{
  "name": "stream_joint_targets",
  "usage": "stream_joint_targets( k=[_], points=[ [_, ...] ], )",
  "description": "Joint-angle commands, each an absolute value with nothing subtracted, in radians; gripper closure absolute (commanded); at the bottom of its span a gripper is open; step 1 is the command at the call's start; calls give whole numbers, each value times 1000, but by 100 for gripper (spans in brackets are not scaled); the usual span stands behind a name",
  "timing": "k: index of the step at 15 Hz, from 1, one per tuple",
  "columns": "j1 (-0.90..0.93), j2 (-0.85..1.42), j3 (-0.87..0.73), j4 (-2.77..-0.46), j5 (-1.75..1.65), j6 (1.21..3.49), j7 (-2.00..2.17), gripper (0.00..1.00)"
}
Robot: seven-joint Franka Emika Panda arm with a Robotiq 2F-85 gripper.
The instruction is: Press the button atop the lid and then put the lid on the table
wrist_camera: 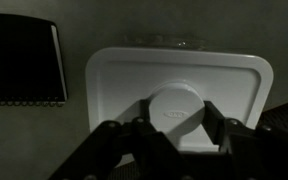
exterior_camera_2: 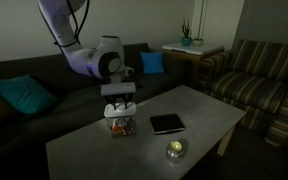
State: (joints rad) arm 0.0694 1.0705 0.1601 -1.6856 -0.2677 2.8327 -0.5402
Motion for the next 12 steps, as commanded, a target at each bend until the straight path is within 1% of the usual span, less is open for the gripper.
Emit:
stream_joint_targets(
  k=[1,12],
  points=[
    [71,987,164,-1749,-290,2796,-512,71],
    [26,829,164,-1799,-283,2692,-547,71]
  ],
)
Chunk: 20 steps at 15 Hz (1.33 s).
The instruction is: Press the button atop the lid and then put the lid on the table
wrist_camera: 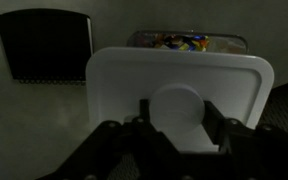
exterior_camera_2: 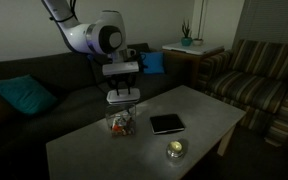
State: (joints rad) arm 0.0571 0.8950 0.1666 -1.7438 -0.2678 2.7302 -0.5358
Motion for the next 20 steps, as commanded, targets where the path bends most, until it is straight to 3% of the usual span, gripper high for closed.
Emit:
stream_joint_targets(
  k=[1,12,20],
  points=[
    [16,822,159,-1802,-286,2683,-556,71],
    [-65,854,22,-1730,-300,2592,-612,71],
    [-213,1004,123,-1629,-161,2658,-642,71]
  ],
)
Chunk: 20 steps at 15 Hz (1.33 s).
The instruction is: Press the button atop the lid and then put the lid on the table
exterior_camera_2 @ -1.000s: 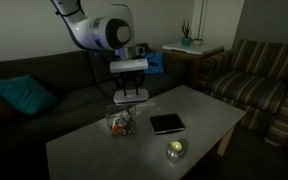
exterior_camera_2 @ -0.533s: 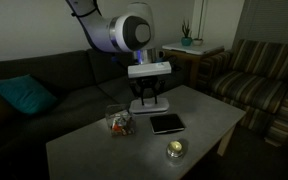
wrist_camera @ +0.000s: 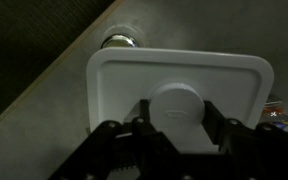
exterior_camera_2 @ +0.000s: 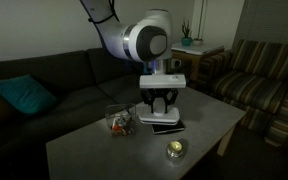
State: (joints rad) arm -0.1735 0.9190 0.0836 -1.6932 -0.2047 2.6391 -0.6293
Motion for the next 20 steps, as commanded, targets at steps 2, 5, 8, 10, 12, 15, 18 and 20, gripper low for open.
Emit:
stream_joint_targets(
  k=[2,5,8,10,12,15,18,20],
  points=[
    [-207,1062,116,-1593,-150,2655,-620,71],
    [-177,1144,82,-1548,-166,2648,-576,71],
    [-167,1214,70,-1511,-171,2647,-537,71],
    [-157,1260,60,-1484,-165,2682,-483,71],
    [-147,1306,54,-1453,-149,2747,-405,71],
    [-127,1364,46,-1410,-126,2839,-286,71],
    [-92,1409,21,-1365,-111,2894,-188,71],
    [-66,1430,3,-1341,-105,2906,-139,71]
  ],
)
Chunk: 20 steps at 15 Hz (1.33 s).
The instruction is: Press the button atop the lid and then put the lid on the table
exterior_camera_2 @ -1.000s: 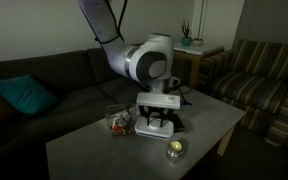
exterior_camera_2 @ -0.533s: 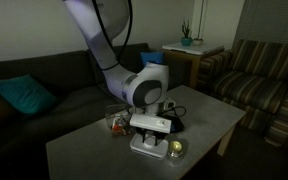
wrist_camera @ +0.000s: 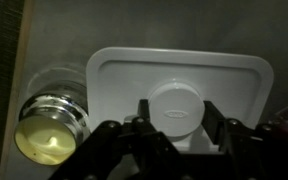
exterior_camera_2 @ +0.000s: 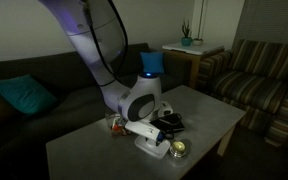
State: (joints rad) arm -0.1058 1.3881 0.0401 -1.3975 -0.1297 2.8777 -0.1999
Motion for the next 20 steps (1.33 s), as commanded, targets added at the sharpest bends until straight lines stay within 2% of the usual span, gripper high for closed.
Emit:
stream_joint_targets(
  k=[1,13,14,15,18,20],
  points=[
    [-57,1442,-2,-1326,-103,2904,-120,71],
    [-56,1465,34,-1287,-94,2857,-98,71],
    [-61,1464,41,-1286,-93,2848,-105,34],
    [-61,1461,44,-1289,-92,2844,-104,19],
    [-81,1433,69,-1308,-104,2838,-106,2],
    [-96,1398,92,-1332,-110,2845,-123,0]
  ],
)
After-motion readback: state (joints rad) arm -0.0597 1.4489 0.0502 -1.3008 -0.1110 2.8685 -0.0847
